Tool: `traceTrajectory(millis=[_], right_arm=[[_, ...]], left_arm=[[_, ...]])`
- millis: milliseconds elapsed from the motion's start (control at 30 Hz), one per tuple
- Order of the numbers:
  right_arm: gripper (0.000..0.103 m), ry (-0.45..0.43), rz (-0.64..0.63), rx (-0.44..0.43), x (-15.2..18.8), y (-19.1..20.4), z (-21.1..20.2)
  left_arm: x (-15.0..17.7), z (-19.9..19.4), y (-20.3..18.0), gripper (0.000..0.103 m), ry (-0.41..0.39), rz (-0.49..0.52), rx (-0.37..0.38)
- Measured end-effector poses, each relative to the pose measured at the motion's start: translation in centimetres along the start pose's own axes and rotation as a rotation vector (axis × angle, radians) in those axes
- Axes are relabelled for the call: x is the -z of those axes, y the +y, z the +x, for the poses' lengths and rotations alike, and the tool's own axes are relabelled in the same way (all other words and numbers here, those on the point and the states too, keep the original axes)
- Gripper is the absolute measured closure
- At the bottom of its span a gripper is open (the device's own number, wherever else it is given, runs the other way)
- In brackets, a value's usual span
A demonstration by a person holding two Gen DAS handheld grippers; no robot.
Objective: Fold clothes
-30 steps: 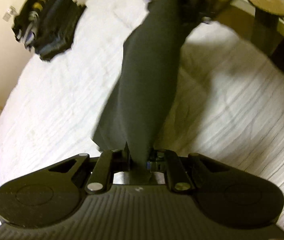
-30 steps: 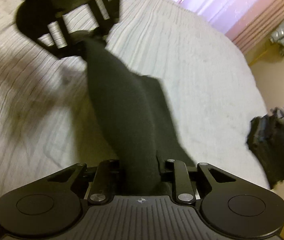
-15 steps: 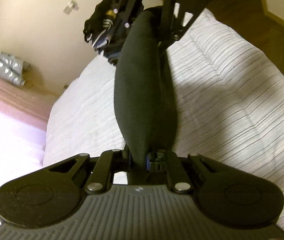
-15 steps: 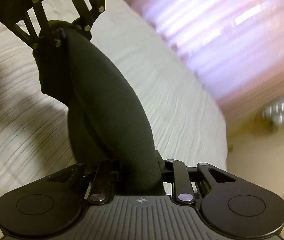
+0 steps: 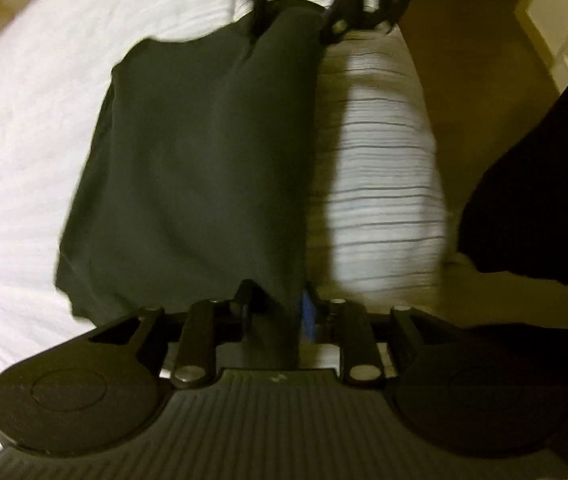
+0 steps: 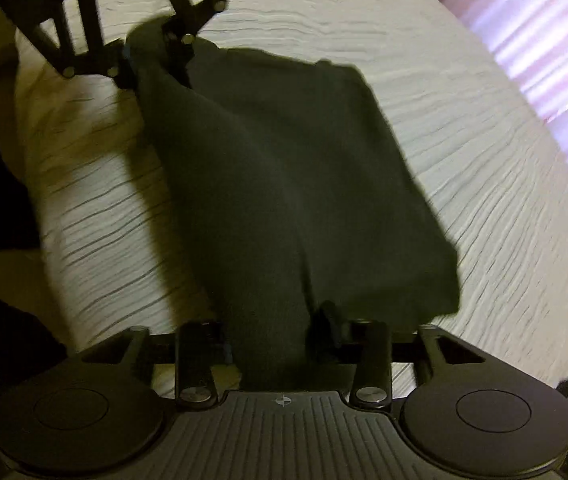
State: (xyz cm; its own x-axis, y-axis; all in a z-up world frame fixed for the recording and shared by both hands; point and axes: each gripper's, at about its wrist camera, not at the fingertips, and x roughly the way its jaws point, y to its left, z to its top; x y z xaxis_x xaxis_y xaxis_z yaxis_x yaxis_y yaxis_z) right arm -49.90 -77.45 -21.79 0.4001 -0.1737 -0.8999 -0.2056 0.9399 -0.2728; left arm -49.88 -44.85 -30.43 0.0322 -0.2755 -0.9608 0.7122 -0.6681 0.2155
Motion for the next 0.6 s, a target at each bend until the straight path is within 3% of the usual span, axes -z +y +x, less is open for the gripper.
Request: traceTrajectory(millis=[100,167,267,467,600], right_arm=[[0.058,0.023,0.141,-0.058,1.1,-1.7,-1.5],[0.058,0.037,0.24,-0.084,1.5,-2.5,-2.7],[0.058,-0.007,0.443,-0.116,2.1,-5.3,-4.1],[0.057,-0.121,0.772,-0.106,2.0,-11.8,-4.0],[0.057,-0.158,0.931,-0.118,1.7,-15.6,-0.2]], left_arm=[[1.4,-1.7,1.4,0.075,-0.015,-0.121,0.084],[2.3,-3.0,3.8,0.07,-0.078,-0.248,0.136],[3.4,-3.2,9.3,0.064,-0.15,-0.446,0.126],[3.5,1.0,19.5,0.061,-0.196,-0.723,0.069],[2.9,5.5,23.4,0.061,-0.178,-0.814,0.109]])
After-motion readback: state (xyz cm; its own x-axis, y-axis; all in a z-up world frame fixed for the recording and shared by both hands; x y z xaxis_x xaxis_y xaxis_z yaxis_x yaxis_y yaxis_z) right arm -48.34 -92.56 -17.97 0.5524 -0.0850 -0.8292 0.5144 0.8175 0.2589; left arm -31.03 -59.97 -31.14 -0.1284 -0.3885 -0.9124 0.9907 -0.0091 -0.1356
